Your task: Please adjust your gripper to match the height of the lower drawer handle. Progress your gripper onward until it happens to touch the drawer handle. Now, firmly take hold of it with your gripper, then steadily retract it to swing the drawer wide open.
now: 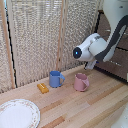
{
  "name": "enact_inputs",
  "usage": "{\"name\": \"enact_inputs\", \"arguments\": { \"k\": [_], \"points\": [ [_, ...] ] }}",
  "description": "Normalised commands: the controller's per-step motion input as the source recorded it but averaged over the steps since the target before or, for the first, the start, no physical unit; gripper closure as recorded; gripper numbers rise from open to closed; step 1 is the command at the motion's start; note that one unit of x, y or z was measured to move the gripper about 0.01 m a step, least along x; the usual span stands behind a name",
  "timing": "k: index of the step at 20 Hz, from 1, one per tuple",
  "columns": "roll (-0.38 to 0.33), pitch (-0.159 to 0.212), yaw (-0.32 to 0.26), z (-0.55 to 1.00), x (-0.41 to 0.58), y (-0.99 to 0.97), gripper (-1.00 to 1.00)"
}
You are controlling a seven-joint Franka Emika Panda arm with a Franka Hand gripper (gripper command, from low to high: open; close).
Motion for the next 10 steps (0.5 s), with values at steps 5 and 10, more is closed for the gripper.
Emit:
{"name": "enact_inputs", "arguments": {
  "k": [5, 10],
  "points": [
    [-0.219, -0.014, -0.043, -0.12, -0.129, -0.56, -1.0],
    [-0.161, -0.014, 0.015, 0.01, -0.011, -0.57, -1.0]
  ]
}}
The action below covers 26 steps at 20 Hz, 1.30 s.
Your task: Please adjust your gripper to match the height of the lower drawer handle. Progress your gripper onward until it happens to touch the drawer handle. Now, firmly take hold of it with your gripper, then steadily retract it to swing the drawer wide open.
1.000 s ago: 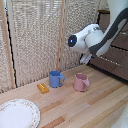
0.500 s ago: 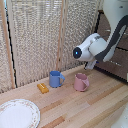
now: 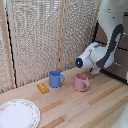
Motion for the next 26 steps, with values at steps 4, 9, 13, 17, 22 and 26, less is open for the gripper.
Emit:
{"name": "enact_inputs", "arguments": {
  "k": [4, 9, 13, 17, 22, 26],
  "points": [
    [-0.018, 0.078, 0.194, 0.02, -0.029, -0.39, 1.0],
    [0.008, 0.079, 0.263, 0.0, -0.031, -0.26, 1.0],
    [0.059, 0.001, 0.281, 0.0, -0.074, -0.17, 1.0],
    [0.046, -0.002, 0.086, 0.0, -0.072, -0.21, 1.0],
    [0.043, 0.017, -0.008, -0.06, -0.034, 0.31, 1.0],
    [0.141, 0.066, 0.0, -0.1, 0.046, 0.82, 1.0]
  ]
}}
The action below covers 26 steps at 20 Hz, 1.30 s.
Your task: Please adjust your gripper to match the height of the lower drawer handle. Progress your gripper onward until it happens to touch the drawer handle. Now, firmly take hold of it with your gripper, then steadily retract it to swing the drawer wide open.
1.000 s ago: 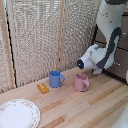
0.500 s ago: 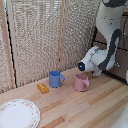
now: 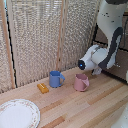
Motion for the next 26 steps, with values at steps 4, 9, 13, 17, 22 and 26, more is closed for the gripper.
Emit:
{"name": "enact_inputs", "arguments": {
  "k": [4, 9, 13, 17, 22, 26],
  "points": [
    [0.271, 0.018, -0.043, 0.17, 0.187, 0.65, 1.0],
    [0.292, 0.0, -0.09, 0.24, 0.194, 0.55, 1.0],
    [0.3, 0.0, -0.103, 0.2, 0.222, 0.48, 1.0],
    [0.306, 0.096, -0.065, 0.14, 0.233, 0.38, 1.0],
    [0.2, 0.138, -0.029, 0.3, 0.307, 0.17, 1.0],
    [0.112, 0.039, -0.012, 0.26, 0.258, 0.15, -1.0]
  ]
}}
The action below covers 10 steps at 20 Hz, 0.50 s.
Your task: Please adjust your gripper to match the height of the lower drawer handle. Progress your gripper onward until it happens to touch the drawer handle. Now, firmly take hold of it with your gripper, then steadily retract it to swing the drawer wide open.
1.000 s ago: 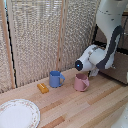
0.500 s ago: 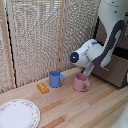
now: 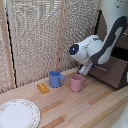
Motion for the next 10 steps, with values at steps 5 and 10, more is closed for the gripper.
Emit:
{"name": "enact_inputs", "arguments": {
  "k": [5, 10],
  "points": [
    [0.049, 0.0, -0.007, 0.15, 0.117, 0.16, -1.0],
    [-0.003, 0.0, 0.019, 0.01, 0.049, 0.15, -1.0]
  ]
}}
